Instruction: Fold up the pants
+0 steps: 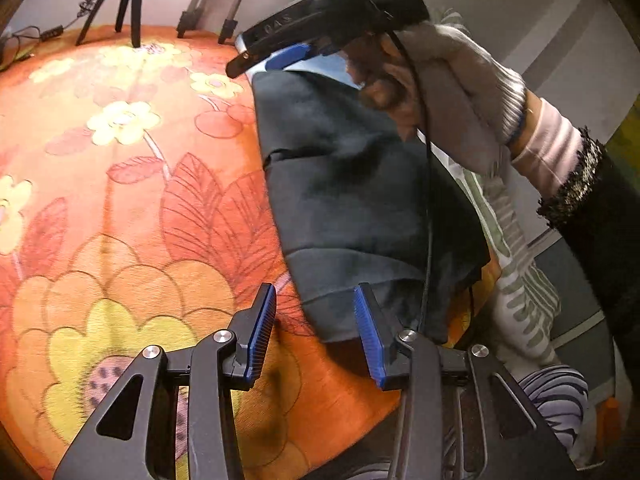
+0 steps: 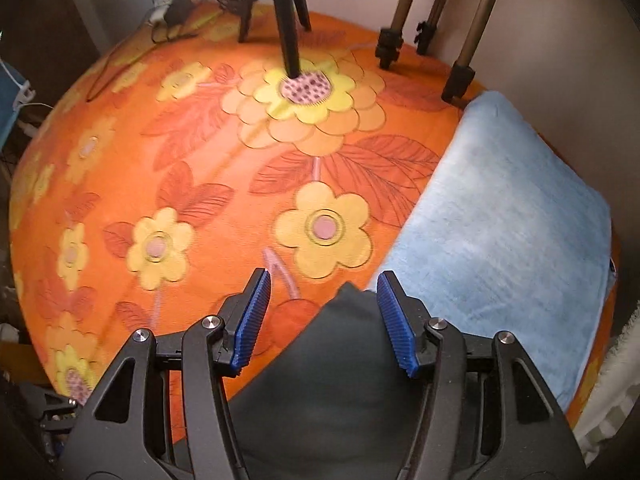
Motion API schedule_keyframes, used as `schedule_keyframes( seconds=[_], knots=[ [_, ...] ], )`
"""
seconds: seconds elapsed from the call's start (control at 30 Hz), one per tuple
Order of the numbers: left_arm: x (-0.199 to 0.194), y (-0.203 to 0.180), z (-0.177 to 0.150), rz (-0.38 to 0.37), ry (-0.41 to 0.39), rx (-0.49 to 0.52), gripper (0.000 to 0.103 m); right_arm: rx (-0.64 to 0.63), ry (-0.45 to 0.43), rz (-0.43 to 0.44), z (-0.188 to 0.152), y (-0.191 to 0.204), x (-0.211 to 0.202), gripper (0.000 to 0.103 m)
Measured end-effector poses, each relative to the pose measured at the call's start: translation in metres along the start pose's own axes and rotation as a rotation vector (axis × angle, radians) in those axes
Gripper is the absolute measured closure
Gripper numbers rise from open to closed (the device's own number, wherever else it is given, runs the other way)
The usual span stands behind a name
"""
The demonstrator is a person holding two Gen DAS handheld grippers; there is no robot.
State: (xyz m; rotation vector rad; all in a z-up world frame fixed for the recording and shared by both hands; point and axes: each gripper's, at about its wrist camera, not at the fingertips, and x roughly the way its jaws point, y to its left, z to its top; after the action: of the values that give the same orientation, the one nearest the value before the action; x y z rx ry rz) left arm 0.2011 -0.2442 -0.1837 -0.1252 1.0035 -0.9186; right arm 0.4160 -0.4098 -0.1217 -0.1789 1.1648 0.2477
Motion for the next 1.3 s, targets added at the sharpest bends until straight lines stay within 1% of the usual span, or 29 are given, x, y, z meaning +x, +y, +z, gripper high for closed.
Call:
schedule_keyframes(
  seconds=[0.1, 0.2, 0.23, 0.27, 0.3, 0.33, 0.37, 0.43, 0.57, 0.67, 0.73, 0.77, 0.87, 0.9, 0.93, 1.0, 1.13, 1.17, 1.2, 1.23, 1.27, 1.3],
  knots=[
    [0.005, -0.001, 0.001, -0.013, -0.001, 0.001, 0.064, 0.023, 0.017, -0.006, 0.002, -0.010, 0.007, 0.045],
    [0.007, 0.000, 0.002, -0.025, -0.007, -0.003, 0.065, 0.013, 0.033, -0.012, 0.001, -0.012, 0.013, 0.045],
    [0.007, 0.001, 0.002, -0.023, -0.014, 0.001, 0.073, 0.007, 0.033, -0.014, 0.001, -0.011, 0.013, 0.045],
    [0.007, 0.001, 0.002, -0.020, -0.018, 0.007, 0.087, -0.004, 0.034, -0.016, 0.001, -0.010, 0.013, 0.046],
    [0.007, 0.001, 0.001, -0.014, -0.021, 0.011, 0.090, -0.014, 0.029, -0.019, 0.000, -0.007, 0.011, 0.059],
    [0.008, 0.000, 0.002, -0.012, -0.024, 0.014, 0.094, -0.019, 0.026, -0.017, 0.000, -0.006, 0.011, 0.078],
    [0.009, -0.001, 0.002, -0.012, -0.025, 0.021, 0.097, -0.020, 0.025, -0.024, -0.001, -0.004, 0.010, 0.086],
    [0.007, -0.007, 0.000, -0.007, -0.036, 0.047, 0.099, -0.006, 0.016, -0.022, -0.002, -0.006, 0.007, 0.091],
    [0.002, -0.022, -0.002, 0.014, -0.060, 0.108, 0.100, 0.005, -0.018, -0.049, -0.005, -0.005, 0.002, 0.095],
    [0.000, -0.032, -0.005, 0.025, -0.069, 0.139, 0.100, 0.059, -0.025, -0.072, -0.005, -0.010, 0.005, 0.096],
    [0.000, -0.033, -0.007, 0.040, -0.066, 0.155, 0.100, 0.059, -0.031, -0.080, -0.006, -0.009, 0.007, 0.096],
    [0.001, -0.031, -0.008, 0.045, -0.059, 0.146, 0.100, 0.042, -0.029, -0.088, -0.006, -0.006, 0.009, 0.096],
    [0.001, -0.022, -0.009, 0.029, -0.016, 0.119, 0.100, 0.046, -0.011, -0.096, -0.005, -0.006, 0.011, 0.094],
    [-0.001, -0.021, -0.009, 0.023, -0.011, 0.119, 0.100, 0.075, -0.028, -0.088, -0.004, -0.011, 0.005, 0.088],
    [-0.004, -0.021, -0.009, 0.029, -0.004, 0.126, 0.096, 0.094, -0.043, -0.083, -0.003, -0.014, 0.000, 0.075],
    [-0.013, -0.022, -0.011, 0.040, 0.001, 0.151, 0.094, 0.143, -0.095, -0.104, -0.006, -0.026, -0.020, 0.062],
    [-0.030, -0.022, -0.009, 0.066, -0.005, 0.173, 0.094, 0.247, -0.197, -0.081, -0.026, -0.052, -0.066, 0.061],
    [-0.034, -0.022, -0.006, 0.072, -0.011, 0.176, 0.089, 0.278, -0.225, -0.070, -0.035, -0.061, -0.079, 0.060],
    [-0.037, -0.021, -0.002, 0.082, -0.020, 0.177, 0.083, 0.302, -0.244, -0.066, -0.044, -0.068, -0.089, 0.055],
    [-0.039, -0.020, 0.002, 0.087, -0.030, 0.172, 0.070, 0.328, -0.260, -0.069, -0.053, -0.074, -0.100, 0.050],
    [-0.042, -0.018, 0.008, 0.084, -0.041, 0.159, 0.063, 0.355, -0.279, -0.068, -0.071, -0.081, -0.114, 0.048],
    [-0.042, -0.017, 0.012, 0.079, -0.044, 0.150, 0.063, 0.368, -0.289, -0.064, -0.082, -0.086, -0.122, 0.045]
  ],
)
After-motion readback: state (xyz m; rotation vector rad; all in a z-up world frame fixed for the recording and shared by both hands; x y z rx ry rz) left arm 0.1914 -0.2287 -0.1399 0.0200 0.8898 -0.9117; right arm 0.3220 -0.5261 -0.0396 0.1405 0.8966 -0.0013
